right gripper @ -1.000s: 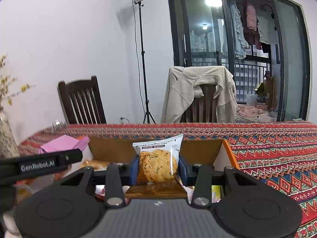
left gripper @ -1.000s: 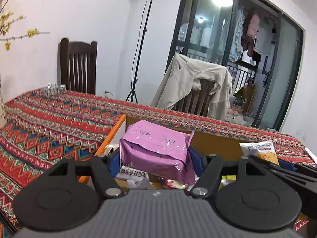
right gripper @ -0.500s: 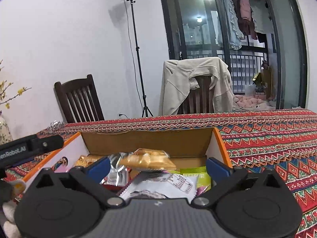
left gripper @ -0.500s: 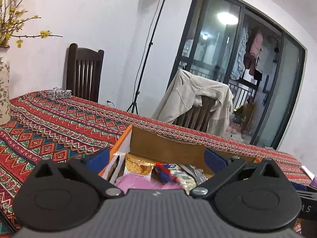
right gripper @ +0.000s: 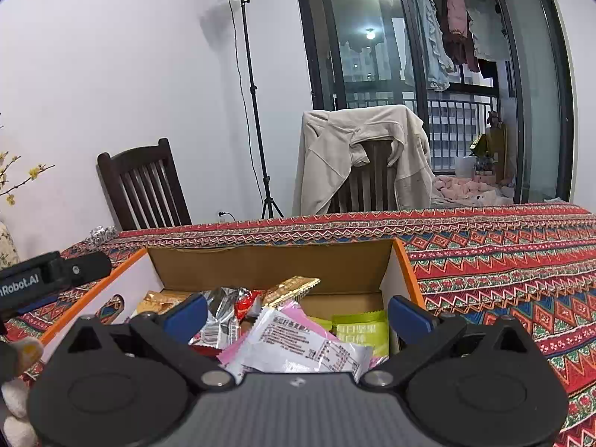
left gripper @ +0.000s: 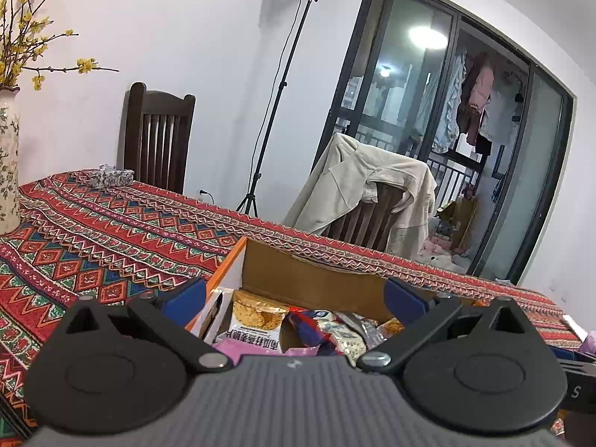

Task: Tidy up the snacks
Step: 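Open both grippers over the box to drop the packets inside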

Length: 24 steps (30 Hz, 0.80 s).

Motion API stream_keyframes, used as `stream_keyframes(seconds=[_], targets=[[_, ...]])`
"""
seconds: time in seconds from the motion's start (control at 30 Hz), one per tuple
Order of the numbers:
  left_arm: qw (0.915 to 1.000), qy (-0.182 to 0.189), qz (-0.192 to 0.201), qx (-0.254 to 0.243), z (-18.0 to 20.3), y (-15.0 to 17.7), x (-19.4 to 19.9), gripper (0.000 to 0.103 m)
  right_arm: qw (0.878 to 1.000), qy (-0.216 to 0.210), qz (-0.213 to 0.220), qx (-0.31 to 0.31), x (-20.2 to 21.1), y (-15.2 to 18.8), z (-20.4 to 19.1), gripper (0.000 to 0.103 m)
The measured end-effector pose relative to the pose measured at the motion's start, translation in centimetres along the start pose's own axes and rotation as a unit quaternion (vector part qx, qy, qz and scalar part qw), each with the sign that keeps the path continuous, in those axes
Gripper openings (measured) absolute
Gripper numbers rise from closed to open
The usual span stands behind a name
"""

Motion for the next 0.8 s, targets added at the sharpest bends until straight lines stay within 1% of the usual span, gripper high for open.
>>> stream_keyframes(seconds=[0.17,0.37,0.57,0.8], targets=[[1.0000,0.003,0.005,0.004,0.5,-0.8,1.0,0.103,1.000,0.002,0.008,0.004,1.4,-0.7,-0.2,0.103],[0.9998,0.014,0.011,0.005,1.3,-1.9,2.9,0.103,1.000,0.000,0.016,0.012,4.0,-1.1,-0.3,0.103],[0.9997,0.017,0.016,-0.007,1.6,-2.0,5.4,0.103,1.000,0.000,0.015,0.020,6.5,-0.4,-0.4,0.103],[0.9998,0.012,0.014,-0.009,0.5,-1.3,8.0,0.103,1.000,0.002,0.004,0.027,8.6,1.1,-0.3,0.103]])
Point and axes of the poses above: each gripper's, at about its wrist camera, not at the fingertips, and x roughly against the way its jaws point, z to its right, y to its underside, the point moved 5 cm from there along -x, roughly the way its jaws point, and after that the axes turned 5 degrees about y, right-handed, at the moved point
